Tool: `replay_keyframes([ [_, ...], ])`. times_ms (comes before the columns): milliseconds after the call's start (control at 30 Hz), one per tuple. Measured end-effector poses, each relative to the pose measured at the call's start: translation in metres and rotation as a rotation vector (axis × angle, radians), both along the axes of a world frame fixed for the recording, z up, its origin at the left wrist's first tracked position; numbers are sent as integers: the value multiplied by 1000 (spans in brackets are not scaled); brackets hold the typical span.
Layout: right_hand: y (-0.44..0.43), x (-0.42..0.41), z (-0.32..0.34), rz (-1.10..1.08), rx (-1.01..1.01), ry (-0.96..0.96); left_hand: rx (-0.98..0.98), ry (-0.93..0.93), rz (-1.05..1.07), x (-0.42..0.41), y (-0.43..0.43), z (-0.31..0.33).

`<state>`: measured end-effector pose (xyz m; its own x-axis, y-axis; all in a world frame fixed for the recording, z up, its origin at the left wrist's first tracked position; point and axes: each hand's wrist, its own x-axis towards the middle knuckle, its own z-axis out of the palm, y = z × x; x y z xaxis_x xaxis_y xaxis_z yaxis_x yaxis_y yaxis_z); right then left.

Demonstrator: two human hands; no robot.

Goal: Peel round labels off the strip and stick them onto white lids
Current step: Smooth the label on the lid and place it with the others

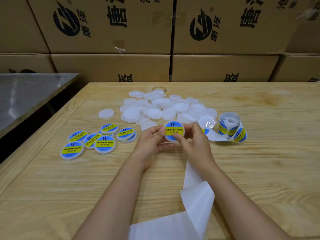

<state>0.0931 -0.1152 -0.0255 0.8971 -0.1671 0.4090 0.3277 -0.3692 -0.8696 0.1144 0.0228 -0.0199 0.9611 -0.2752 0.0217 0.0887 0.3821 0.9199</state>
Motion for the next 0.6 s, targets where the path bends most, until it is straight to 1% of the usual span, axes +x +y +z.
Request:
replay_keyframes([
  [200, -4, -3, 1, -93, -96, -33, 57, -2, 51, 1, -2, -1],
  [267, -4, -4, 2, -171, -197, -88, 104, -19, 83, 2, -1, -1],
  [333, -2, -3, 1, -271, -343, -119, 141, -40, 169, 3, 3, 1],
  [400, -3, -2, -1, -339, -459, -51, 196, -84, 362, 7, 11, 4],
  [500, -7, -2, -4, -415, -613, 41, 343, -186, 774, 14, 36, 8],
  [567, -9, -1, -4, -427, -650, 94, 428, -185, 1013, 17, 58, 8],
  [600, -9, 0, -5, -427, -668, 127, 475, -154, 1106, 18, 69, 6],
])
